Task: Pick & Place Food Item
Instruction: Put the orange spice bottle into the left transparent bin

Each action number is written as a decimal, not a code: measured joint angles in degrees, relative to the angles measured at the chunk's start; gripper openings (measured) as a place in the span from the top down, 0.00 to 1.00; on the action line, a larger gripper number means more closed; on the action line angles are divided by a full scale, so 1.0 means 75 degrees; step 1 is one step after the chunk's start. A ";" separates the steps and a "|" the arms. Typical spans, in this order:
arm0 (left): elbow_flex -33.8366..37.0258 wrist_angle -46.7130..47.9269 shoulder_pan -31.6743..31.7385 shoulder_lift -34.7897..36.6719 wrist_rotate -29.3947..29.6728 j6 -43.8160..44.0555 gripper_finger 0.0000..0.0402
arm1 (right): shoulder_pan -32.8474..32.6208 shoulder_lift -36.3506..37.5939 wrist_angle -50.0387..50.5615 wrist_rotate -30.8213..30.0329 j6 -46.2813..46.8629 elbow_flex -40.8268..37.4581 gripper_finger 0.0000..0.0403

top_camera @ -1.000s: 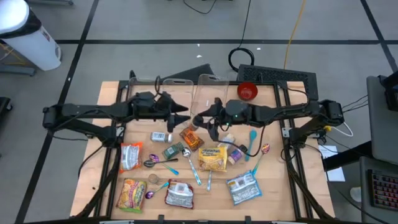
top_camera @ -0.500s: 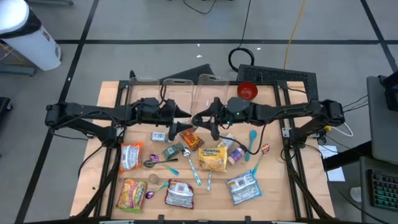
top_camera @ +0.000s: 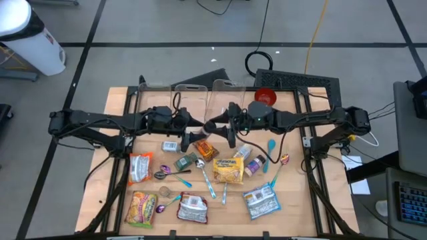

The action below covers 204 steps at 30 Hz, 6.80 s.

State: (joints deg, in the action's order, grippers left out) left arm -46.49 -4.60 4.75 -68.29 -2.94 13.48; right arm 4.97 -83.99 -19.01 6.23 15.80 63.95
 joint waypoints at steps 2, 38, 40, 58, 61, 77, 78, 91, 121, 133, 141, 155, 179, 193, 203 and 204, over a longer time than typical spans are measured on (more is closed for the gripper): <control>-0.0001 0.0001 0.0000 0.0000 0.0015 -0.0001 0.32 | 0.0000 0.0000 -0.0011 0.0000 0.0005 0.0001 0.53; -0.0002 -0.0265 0.0006 0.0000 0.0025 -0.0260 0.57 | 0.0000 0.0000 -0.0361 0.0002 0.0197 -0.0004 0.52; -0.0001 -0.0266 0.0006 -0.0003 0.0025 -0.0244 0.57 | 0.0000 0.0000 -0.0358 0.0004 0.0195 -0.0004 0.51; -0.0001 -0.0685 0.0011 -0.0006 -0.0029 0.0038 0.57 | 0.0092 0.0003 -0.0763 0.0092 0.0127 0.0001 0.42; -0.0001 -0.0669 0.0010 -0.0003 -0.0031 0.0043 0.57 | 0.0169 0.0003 -0.0922 0.0171 0.0157 0.0001 0.41; -0.0007 -0.1349 0.0563 0.0145 -0.0363 0.0108 0.57 | 0.0792 0.0441 -0.1137 0.0603 0.0005 -0.0060 0.41; -0.0007 -0.1324 0.0609 0.0196 -0.0384 0.0118 0.57 | 0.0846 0.0513 -0.1144 0.0599 -0.0065 -0.0082 0.41; -0.0008 -0.2535 0.0994 0.0626 -0.0612 0.0335 0.57 | 0.1129 0.1052 -0.0543 0.0593 -0.0097 -0.0133 0.41; -0.0386 -0.2749 0.0749 0.0229 -0.0612 0.0336 0.57 | 0.0629 0.0035 -0.1494 0.0538 0.0809 -0.0133 0.33; -0.0386 -0.3677 0.0740 -0.0373 -0.0631 0.0601 0.57 | 0.0627 0.0035 -0.1480 0.0573 0.0795 -0.0133 0.29; -0.0386 -0.3863 0.0749 -0.0402 -0.0690 0.0672 0.57 | 0.0627 0.0035 -0.1451 0.0580 0.0774 -0.0130 0.30; -0.0386 -0.3935 0.0781 -0.0402 -0.0676 0.0670 0.57 | 0.0624 0.0035 -0.1436 0.0600 0.0603 -0.0130 0.39; -0.0386 -0.3817 0.0781 -0.0393 -0.0614 0.0804 0.52 | 0.0624 0.0035 -0.1413 0.0611 0.0507 -0.0130 0.54; -0.0386 -0.3689 0.0784 -0.0388 -0.0201 0.1101 0.25 | 0.0632 0.0035 -0.1431 0.0602 0.0354 -0.0133 0.54; -0.1159 -0.2705 0.0784 -0.0396 -0.0443 0.0774 0.27 | 0.0641 0.0035 -0.1253 0.0668 0.0355 -0.0133 0.54; -0.1398 -0.2270 0.0784 -0.0396 -0.0454 0.0558 0.27 | 0.0641 0.0035 -0.1255 0.0670 0.0356 -0.0133 0.54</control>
State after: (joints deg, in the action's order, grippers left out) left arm -56.97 -21.62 10.63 -71.26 -6.34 17.66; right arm 9.78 -83.72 -28.42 11.25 18.47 62.96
